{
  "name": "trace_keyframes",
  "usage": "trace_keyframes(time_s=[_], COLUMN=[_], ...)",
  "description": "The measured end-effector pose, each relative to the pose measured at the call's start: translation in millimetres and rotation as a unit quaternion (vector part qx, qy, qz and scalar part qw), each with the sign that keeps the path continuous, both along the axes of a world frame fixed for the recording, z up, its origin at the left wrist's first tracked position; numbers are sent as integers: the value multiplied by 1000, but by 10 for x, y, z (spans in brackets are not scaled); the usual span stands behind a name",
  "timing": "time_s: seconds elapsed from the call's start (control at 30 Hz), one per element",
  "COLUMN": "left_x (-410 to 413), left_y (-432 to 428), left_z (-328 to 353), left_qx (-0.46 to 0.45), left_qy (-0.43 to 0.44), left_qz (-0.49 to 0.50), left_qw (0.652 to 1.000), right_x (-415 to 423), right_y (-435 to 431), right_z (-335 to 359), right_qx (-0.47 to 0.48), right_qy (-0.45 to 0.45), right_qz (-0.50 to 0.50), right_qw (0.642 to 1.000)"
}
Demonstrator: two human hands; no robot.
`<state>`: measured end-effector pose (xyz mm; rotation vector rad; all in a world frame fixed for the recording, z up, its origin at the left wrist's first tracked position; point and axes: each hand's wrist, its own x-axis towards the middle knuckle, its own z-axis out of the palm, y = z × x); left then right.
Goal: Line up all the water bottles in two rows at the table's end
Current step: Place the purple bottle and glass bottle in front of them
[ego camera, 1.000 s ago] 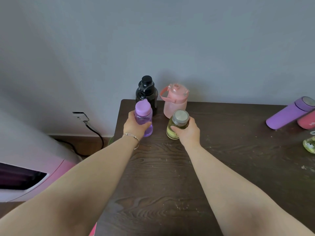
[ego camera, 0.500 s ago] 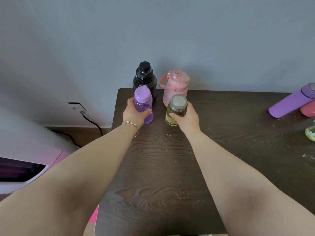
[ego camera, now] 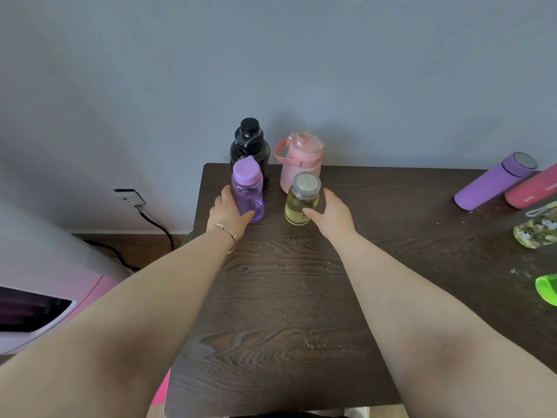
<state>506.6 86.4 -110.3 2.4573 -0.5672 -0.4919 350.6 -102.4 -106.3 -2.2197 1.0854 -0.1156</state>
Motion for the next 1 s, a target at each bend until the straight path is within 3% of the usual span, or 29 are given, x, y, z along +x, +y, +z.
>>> trace_keyframes(time_s=[0.17, 0.37, 0.67, 1.0], left_x=[-193, -570, -1561, -2867], left_y=[136, 209, -98, -834], left_z=[33, 135, 360, 521], left_qx=[145, 215, 211, 205], left_qy=[-81, -138, -264, -308], left_qz=[-110, -163, -243, -309], left_qw=[980, 953, 909, 876], right_x=[-296, -746, -1788, -3343], right_y=[38, 46, -76, -525], right_z=[36, 80, 342, 600], right_qx=[-113, -233, -244, -242], right_qy=[88, 156, 142, 163], right_qz=[45, 116, 80, 10], right_qw=[989, 953, 956, 956])
